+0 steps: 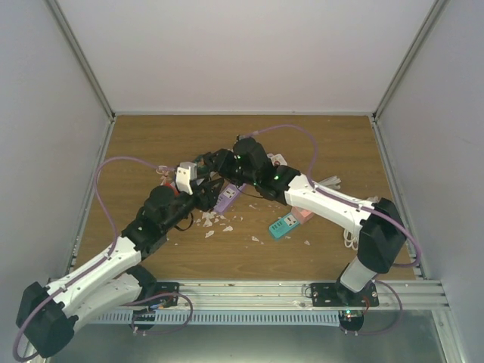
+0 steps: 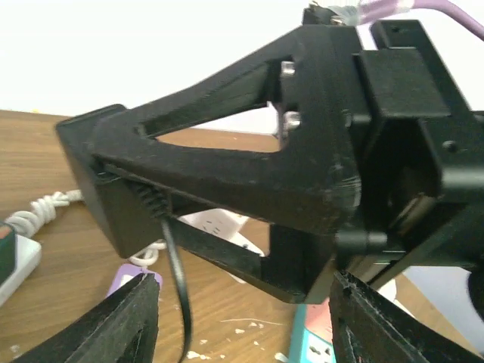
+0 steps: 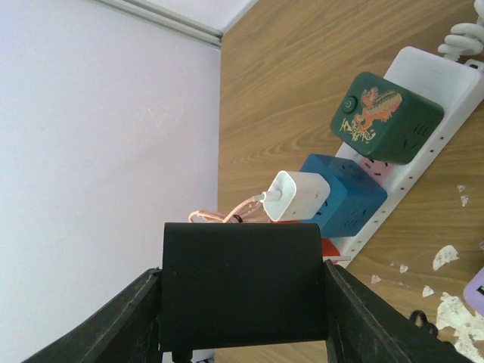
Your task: Insert the plug
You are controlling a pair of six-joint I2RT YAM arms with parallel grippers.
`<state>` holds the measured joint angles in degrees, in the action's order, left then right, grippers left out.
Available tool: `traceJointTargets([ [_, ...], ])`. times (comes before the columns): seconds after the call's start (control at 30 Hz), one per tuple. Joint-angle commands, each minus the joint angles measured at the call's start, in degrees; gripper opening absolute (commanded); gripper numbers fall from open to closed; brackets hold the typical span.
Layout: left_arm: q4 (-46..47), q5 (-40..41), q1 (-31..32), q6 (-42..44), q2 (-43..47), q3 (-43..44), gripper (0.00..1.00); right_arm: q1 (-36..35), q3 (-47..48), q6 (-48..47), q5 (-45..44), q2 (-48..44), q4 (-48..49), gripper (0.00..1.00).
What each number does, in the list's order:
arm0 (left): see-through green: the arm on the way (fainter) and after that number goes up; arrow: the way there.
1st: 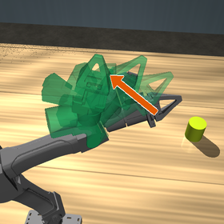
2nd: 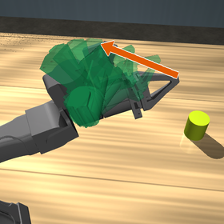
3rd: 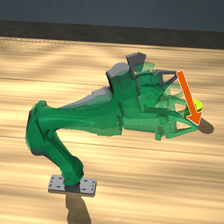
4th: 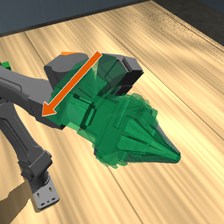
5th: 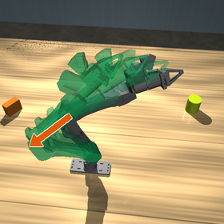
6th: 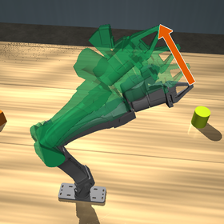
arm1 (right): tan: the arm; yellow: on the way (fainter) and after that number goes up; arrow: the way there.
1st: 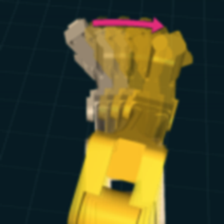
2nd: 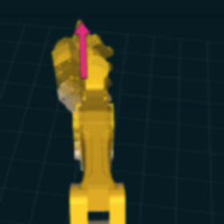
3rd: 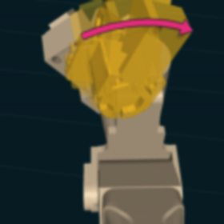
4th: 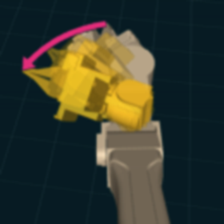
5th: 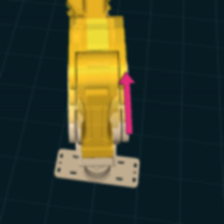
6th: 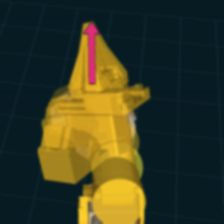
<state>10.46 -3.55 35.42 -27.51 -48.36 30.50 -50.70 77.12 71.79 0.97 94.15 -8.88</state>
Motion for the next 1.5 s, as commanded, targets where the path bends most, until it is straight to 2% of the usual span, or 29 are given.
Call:
traceJointTargets([
  [0.0, 4.97, 12.19, 1.32, 2.3, -0.38, -0.42, 0.61, -0.53, -1.11, 4.52, 3.14, -2.28, 3.45, 0.47],
  [0.1, 6.33, 13.27, 1.32, 1.9, -1.33, 0.12, 0.55, -0.87, -1.77, 5.64, 4.5, -2.59, 4.34, 0.47],
  [0.3, 9.16, 13.64, 1.41, 2.13, -4.38, 1.23, 0.52, -1.83, -1.93, 7.22, 5.31, -2.6, 4.35, 0.47],
  [0.6, 10.84, 15.53, 1.49, 4.27, -7.01, 2.96, 0.35, -2.65, -2.55, 8.28, 6.39, -2.0, 3.82, 0.47],
  [0.67, 10.8, 15.55, 1.58, 4.83, -7.18, 3.13, 0.35, -2.65, -3.18, 8.92, 6.63, -1.7, 3.81, 0.47],
  [0.87, 15.05, 14.72, 2.08, 6.16, -7.1, 0.53, 0.47, -2.65, -4.75, 12.48, 8.17, -1.34, 4.9, 0.47],
  [0.93, 16.64, 15.12, 2.27, 6.76, -7.12, -0.09, 0.47, -2.69, -5.88, 14.47, 9.08, -1.71, 6.57, 0.47],
  [1.2, 18.99, 19.6, 3.16, 9.12, -10.35, 0.38, 0.23, -3.08, -7.1, 20.0, 12.0, -1.53, 8.71, 0.47],
  [1.33, 18.84, 17.88, 3.25, 9.31, -10.79, 0.2, 0.1, -3.09, -7.35, 19.86, 10.47, -1.39, 8.05, 0.47],
  [1.4, 18.48, 16.93, 3.21, 9.44, -10.55, -0.11, 0.07, -2.94, -7.82, 19.3, 9.1, -1.83, 7.54, 0.49],
  [1.47, 18.11, 15.87, 3.25, 9.86, -10.37, -0.43, 0.05, -2.62, -7.82, 18.11, 7.55, -2.24, 6.4, 0.57],
])
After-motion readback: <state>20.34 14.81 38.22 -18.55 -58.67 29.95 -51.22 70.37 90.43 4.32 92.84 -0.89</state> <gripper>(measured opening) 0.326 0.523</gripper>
